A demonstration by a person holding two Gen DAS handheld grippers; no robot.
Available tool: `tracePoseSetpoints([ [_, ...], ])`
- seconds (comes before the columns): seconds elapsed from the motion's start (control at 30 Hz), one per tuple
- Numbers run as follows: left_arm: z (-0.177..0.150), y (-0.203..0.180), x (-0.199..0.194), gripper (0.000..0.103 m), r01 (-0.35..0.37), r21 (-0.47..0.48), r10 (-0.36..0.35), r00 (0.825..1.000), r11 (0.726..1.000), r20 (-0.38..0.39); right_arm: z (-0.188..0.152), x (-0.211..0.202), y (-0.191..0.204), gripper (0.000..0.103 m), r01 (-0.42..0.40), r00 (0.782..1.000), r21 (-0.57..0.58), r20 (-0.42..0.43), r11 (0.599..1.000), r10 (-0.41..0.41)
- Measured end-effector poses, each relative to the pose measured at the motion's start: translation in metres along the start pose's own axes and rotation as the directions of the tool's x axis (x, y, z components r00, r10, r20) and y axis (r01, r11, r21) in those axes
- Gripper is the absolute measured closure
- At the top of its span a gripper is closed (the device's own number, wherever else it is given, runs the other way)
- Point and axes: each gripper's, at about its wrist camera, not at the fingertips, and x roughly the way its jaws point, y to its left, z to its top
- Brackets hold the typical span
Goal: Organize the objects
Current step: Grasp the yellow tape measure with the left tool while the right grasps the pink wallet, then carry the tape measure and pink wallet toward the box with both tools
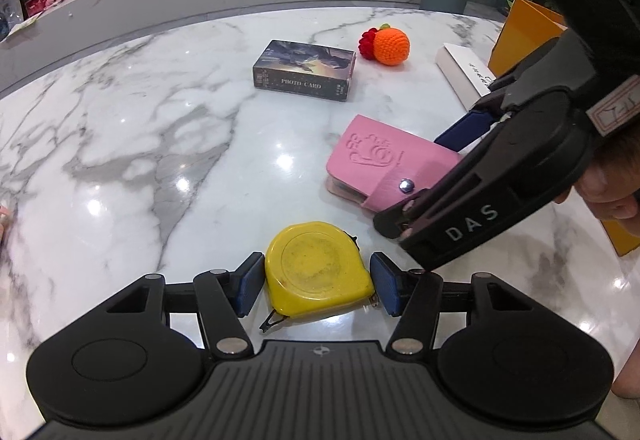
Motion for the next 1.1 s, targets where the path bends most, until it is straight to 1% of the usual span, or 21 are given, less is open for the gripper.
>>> tracePoseSetpoints([
  [0.37, -0.002, 0.000, -0.012, 0.037, 0.007, -0.003, -0.007, 1.000, 1.000, 0.015, -0.003, -0.016, 0.004, 0.020, 0.001, 1.000, 0.000, 0.006, 1.000, -0.001],
  [0.77, -0.002, 0.006, -0.026, 0.037, 0.011, -0.015, -0.011, 0.999, 1.000, 0.039, 0.002, -0.039, 0.009, 0.020, 0.032, 0.999, -0.003, 0.025, 0.999, -0.031],
  [1.1, 0.005, 0.004, -0.052, 0.037, -0.005, -0.004, 0.005, 0.998, 1.000, 0.065, 0.003, -0.068, 0.011, 0.020, 0.051, 0.998, -0.014, 0.049, 0.999, -0.050],
])
